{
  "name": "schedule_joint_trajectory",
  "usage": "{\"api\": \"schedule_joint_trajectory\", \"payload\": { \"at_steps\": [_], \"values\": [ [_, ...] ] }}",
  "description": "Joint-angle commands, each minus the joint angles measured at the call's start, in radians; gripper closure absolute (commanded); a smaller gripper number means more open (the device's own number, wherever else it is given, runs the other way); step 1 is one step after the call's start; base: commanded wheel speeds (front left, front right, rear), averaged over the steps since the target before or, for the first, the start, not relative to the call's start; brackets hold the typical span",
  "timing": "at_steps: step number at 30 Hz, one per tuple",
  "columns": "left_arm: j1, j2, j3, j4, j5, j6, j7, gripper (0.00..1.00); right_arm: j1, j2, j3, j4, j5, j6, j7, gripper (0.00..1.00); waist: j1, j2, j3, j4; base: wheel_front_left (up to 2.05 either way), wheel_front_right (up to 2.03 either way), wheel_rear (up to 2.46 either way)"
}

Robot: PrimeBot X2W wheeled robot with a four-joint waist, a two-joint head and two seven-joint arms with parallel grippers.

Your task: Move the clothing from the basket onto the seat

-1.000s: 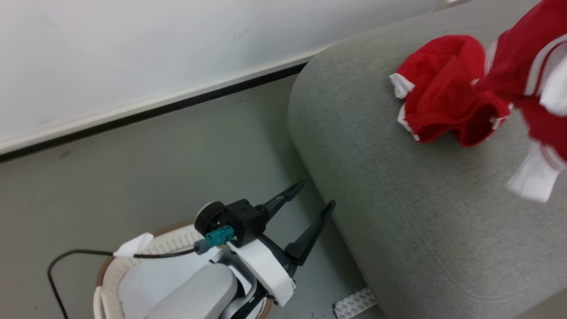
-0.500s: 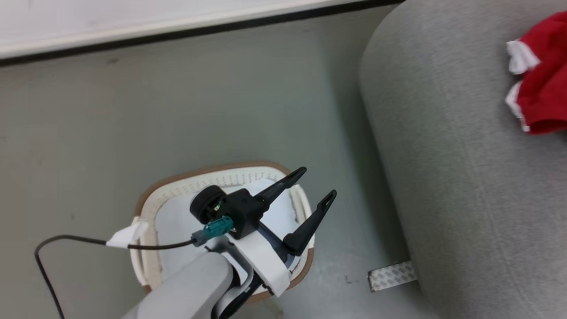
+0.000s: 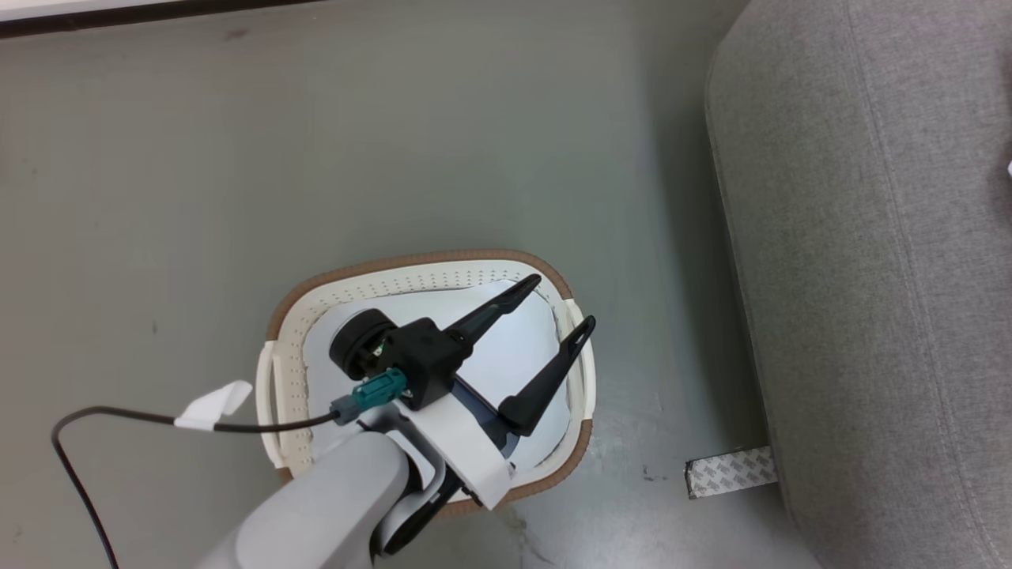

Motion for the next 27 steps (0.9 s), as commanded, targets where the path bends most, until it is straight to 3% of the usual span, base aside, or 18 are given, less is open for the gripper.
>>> {"api": "schedule_joint_trajectory", "payload": {
  "at_steps": [1, 3, 9, 15, 23, 27],
  "values": [
    [-0.007, 0.008, 0.004, 0.005, -0.007, 0.005, -0.007, 0.00, -0.018, -0.005, 0.015, 0.002, 0.012, -0.002, -0.003, 0.76, -0.0001, 0.0001, -0.004, -0.004, 0.00, 0.00, 0.00],
    [-0.003, 0.009, 0.006, 0.009, -0.010, 0.006, -0.010, 0.00, -0.025, -0.009, 0.035, -0.005, 0.016, -0.002, -0.006, 0.00, -0.0001, 0.0001, -0.013, -0.008, 0.00, 0.00, 0.00],
    [0.012, 0.001, 0.015, 0.030, -0.023, 0.006, -0.019, 0.00, -0.005, -0.002, 0.085, -0.012, 0.062, -0.002, 0.048, 0.00, -0.0001, 0.0001, -0.071, -0.013, 0.00, 0.00, 0.00],
    [0.047, -0.013, 0.036, 0.062, -0.039, 0.015, -0.028, 0.00, 0.072, -0.049, 0.173, -0.103, 0.131, -0.002, 0.131, 0.00, -0.0001, 0.0001, -0.181, 0.004, 0.00, 0.00, 0.00],
    [0.113, 0.015, 0.099, 0.100, -0.068, 0.045, -0.037, 0.00, 0.218, -0.160, 0.272, -0.357, 0.209, -0.002, 0.108, 0.00, -0.0001, 0.0001, -0.344, 0.050, 0.00, 0.00, 0.00],
    [0.163, 0.036, 0.178, 0.090, -0.119, 0.057, -0.036, 0.00, 0.273, -0.169, 0.283, -0.483, 0.248, -0.002, 0.069, 0.00, -0.0001, 0.0001, -0.417, 0.071, 0.00, 0.00, 0.00]
  ]
}}
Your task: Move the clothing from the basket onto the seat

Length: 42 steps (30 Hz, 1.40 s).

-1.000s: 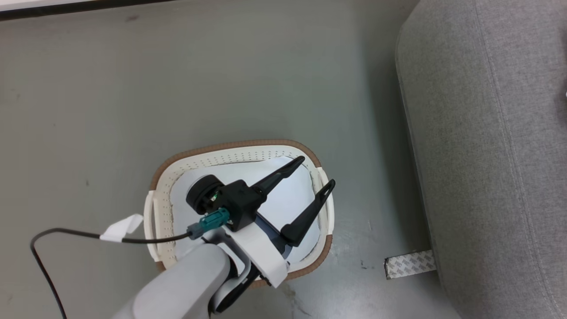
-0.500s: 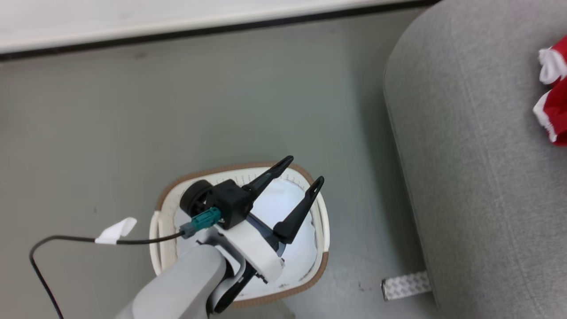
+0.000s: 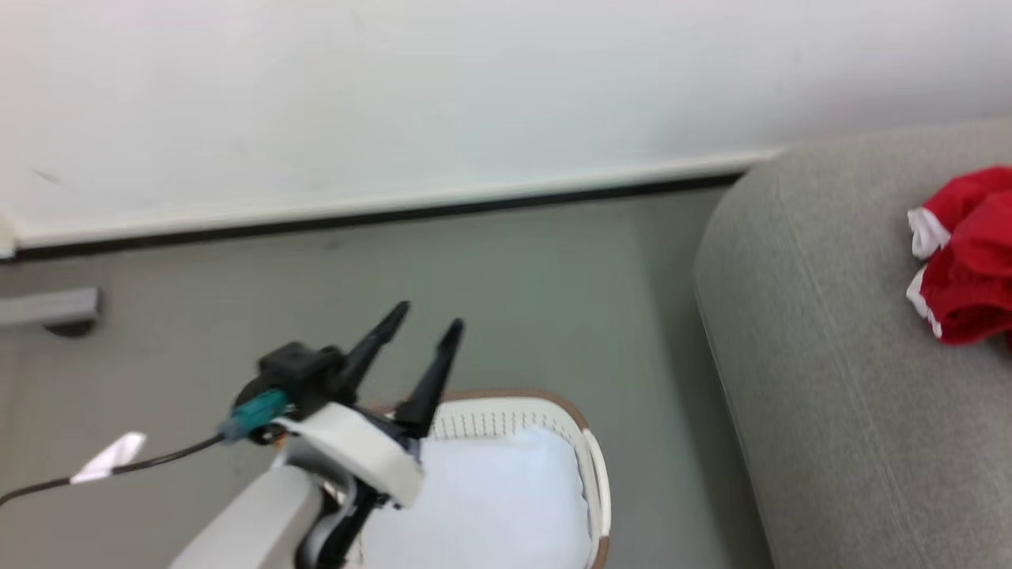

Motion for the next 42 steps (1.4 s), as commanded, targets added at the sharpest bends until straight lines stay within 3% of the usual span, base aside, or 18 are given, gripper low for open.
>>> {"api": "schedule_joint_trajectory", "payload": {
  "at_steps": [1, 7, 11, 19, 22, 27, 35, 42],
  "values": [
    [0.019, 0.014, 0.018, -0.005, -0.002, 0.008, -0.001, 0.00, 0.026, 0.004, -0.002, -0.020, 0.004, -0.002, -0.013, 0.00, 0.0001, -0.0001, -0.063, 0.033, 0.00, 0.00, 0.00],
    [0.100, 0.042, 0.136, -0.025, -0.017, 0.058, -0.001, 0.00, 0.147, 0.065, -0.049, -0.167, -0.029, -0.002, -0.085, 0.00, 0.0001, -0.0001, -0.151, 0.078, 0.00, 0.00, 0.00],
    [0.157, 0.049, 0.212, -0.046, -0.012, 0.082, -0.001, 0.00, 0.255, 0.139, -0.094, -0.278, -0.062, -0.002, -0.143, 0.00, 0.0001, -0.0001, -0.187, 0.106, 0.00, 0.00, 0.00],
    [0.307, -0.014, 0.362, -0.096, 0.053, 0.095, -0.001, 0.00, 0.508, 0.344, -0.165, -0.437, -0.184, -0.002, -0.287, 0.00, 0.0001, -0.0001, -0.206, 0.146, 0.00, 0.00, 0.00],
    [0.365, -0.053, 0.415, -0.109, 0.085, 0.087, -0.001, 0.00, 0.603, 0.436, -0.181, -0.456, -0.242, -0.002, -0.351, 0.00, 0.0001, -0.0001, -0.209, 0.147, 0.00, 0.00, 0.00],
    [0.440, -0.118, 0.502, -0.126, 0.192, 0.058, -0.001, 0.00, 0.692, 0.539, -0.173, -0.440, -0.305, -0.002, -0.434, 0.00, 0.0001, -0.0001, -0.205, 0.137, 0.00, 0.00, 0.00],
    [0.498, -0.209, 0.612, -0.131, 0.340, -0.031, -0.001, 0.00, 0.718, 0.625, -0.164, -0.358, -0.357, -0.002, -0.475, 0.00, 0.0001, -0.0001, -0.201, 0.122, 0.00, 0.00, 0.00],
    [0.520, -0.255, 0.659, -0.108, 0.406, -0.079, -0.001, 0.00, 0.692, 0.657, -0.172, -0.336, -0.379, -0.002, -0.477, 0.00, 0.0001, -0.0001, -0.212, 0.108, 0.00, 0.00, 0.00]
  ]
}}
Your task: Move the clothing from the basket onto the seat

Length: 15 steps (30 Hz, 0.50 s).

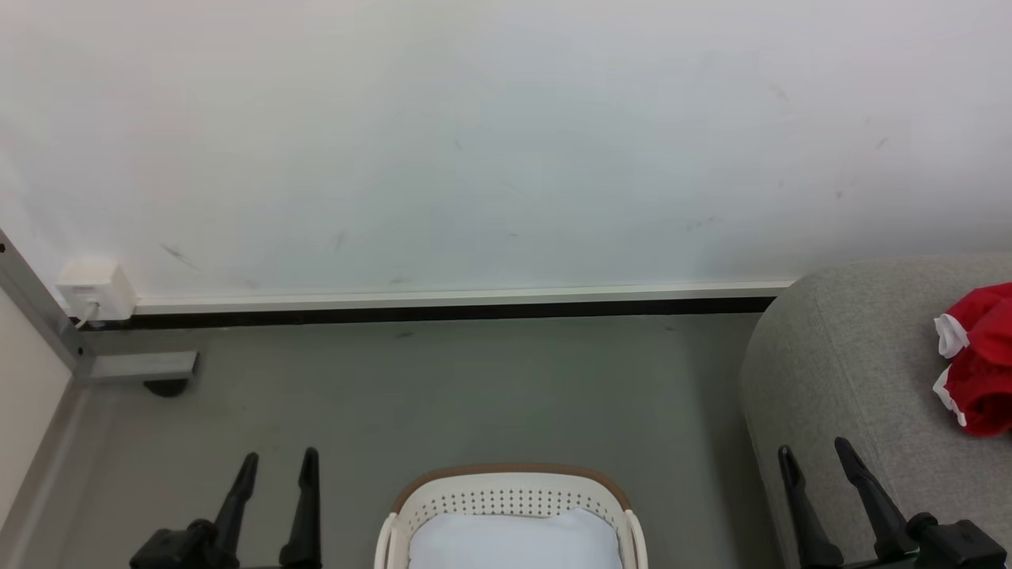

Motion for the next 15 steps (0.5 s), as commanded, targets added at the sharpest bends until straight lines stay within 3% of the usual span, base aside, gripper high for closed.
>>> {"api": "schedule_joint_trajectory", "payload": {
  "at_steps": [1, 15],
  "values": [
    [0.007, -0.004, 0.007, 0.006, 0.018, -0.008, 0.000, 0.00, -0.013, 0.002, -0.004, 0.007, -0.007, -0.002, -0.003, 0.00, 0.0001, -0.0001, -0.003, 0.000, 0.00, 0.00, 0.00],
    [-0.011, -0.028, 0.031, 0.024, 0.044, -0.037, 0.000, 0.00, -0.012, 0.019, 0.004, 0.007, -0.011, -0.002, -0.003, 0.00, 0.0001, -0.0001, -0.002, 0.000, 0.00, 0.00, 0.00]
  ]
}}
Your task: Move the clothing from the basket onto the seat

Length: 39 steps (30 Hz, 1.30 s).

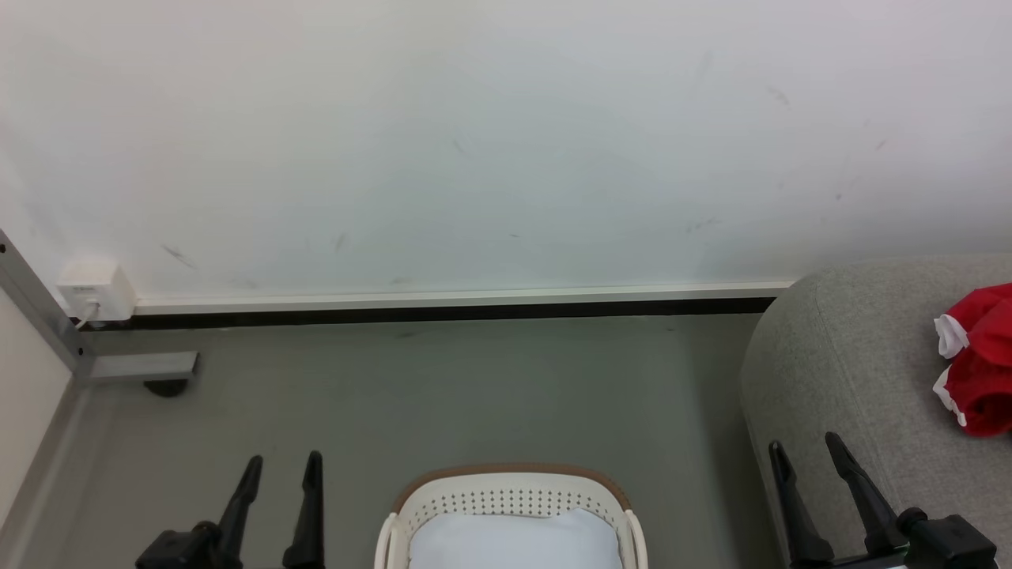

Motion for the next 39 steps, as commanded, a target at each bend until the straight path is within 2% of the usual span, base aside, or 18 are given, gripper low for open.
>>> {"api": "schedule_joint_trajectory", "payload": {
  "at_steps": [1, 6, 7, 11, 21, 39],
  "values": [
    [-0.008, 0.001, 0.005, 0.002, 0.009, -0.004, 0.000, 0.00, 0.001, 0.000, -0.001, -0.001, 0.000, -0.002, -0.003, 0.00, 0.0000, -0.0001, 0.001, 0.000, 0.00, 0.00, 0.00],
    [-0.007, 0.000, 0.009, 0.004, 0.010, -0.005, 0.000, 0.00, 0.000, 0.000, 0.003, -0.003, 0.004, -0.002, -0.003, 0.00, 0.0000, -0.0001, 0.002, -0.001, 0.00, 0.00, 0.00],
    [-0.001, -0.002, 0.006, 0.003, 0.005, -0.003, 0.000, 1.00, 0.000, 0.001, 0.004, -0.002, 0.002, 0.000, 0.000, 1.00, 0.0000, -0.0001, 0.002, 0.000, 0.00, 0.00, 0.00],
    [0.015, -0.009, 0.003, 0.038, 0.000, -0.003, 0.003, 1.00, 0.022, 0.005, 0.009, 0.026, 0.008, 0.000, 0.004, 1.00, 0.0000, -0.0001, 0.002, 0.000, 0.00, 0.00, 0.00],
    [-0.007, -0.008, 0.021, 0.039, -0.208, -0.004, 0.061, 1.00, 0.007, 0.009, -0.027, 0.027, 0.202, 0.000, 0.052, 1.00, 0.0000, -0.0001, 0.005, 0.000, 0.00, 0.00, 0.00],
    [-0.031, -0.006, 0.041, 0.036, -0.484, -0.005, 0.132, 1.00, -0.015, 0.016, -0.077, 0.029, 0.452, 0.000, 0.118, 1.00, 0.0000, -0.0001, 0.010, 0.002, 0.00, 0.00, 0.00]
  ]
}}
